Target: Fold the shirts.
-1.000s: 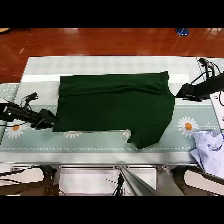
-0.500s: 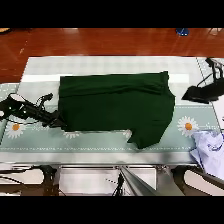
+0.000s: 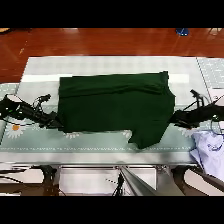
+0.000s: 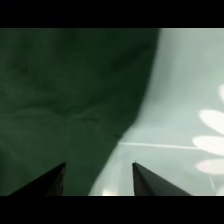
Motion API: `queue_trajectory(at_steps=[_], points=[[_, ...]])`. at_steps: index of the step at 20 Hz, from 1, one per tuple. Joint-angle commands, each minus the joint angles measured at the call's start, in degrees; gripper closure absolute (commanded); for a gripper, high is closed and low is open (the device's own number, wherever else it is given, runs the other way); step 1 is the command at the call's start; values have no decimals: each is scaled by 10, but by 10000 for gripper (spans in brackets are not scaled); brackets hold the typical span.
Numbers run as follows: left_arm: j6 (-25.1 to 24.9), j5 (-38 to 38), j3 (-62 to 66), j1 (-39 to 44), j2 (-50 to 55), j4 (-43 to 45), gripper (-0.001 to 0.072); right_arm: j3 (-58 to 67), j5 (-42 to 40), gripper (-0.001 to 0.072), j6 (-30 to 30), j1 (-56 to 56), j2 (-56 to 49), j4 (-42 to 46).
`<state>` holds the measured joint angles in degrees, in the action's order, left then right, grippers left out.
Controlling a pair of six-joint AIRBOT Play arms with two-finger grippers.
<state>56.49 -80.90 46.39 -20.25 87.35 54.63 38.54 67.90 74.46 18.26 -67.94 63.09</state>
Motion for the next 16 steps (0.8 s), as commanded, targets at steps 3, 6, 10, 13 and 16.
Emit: queue_trajectory(at_steps=[3,6,10,13,16], points=[[-6,-10,26,-3,-9,-10,678,-60,-164,275,55,-77,4,-31],[-5,-16,56,-3,-10,-36,678,-53,-201,686,85,-119,4,-40],[-5,-52,138,-3,-24,-42,678,47,-122,691,70,-112,56,2],[-3,-50,214,-3,-41,-70,678,148,-156,692,77,-109,99,22],[-3,7,270,-3,-42,-146,678,204,-218,692,82,-110,61,5]])
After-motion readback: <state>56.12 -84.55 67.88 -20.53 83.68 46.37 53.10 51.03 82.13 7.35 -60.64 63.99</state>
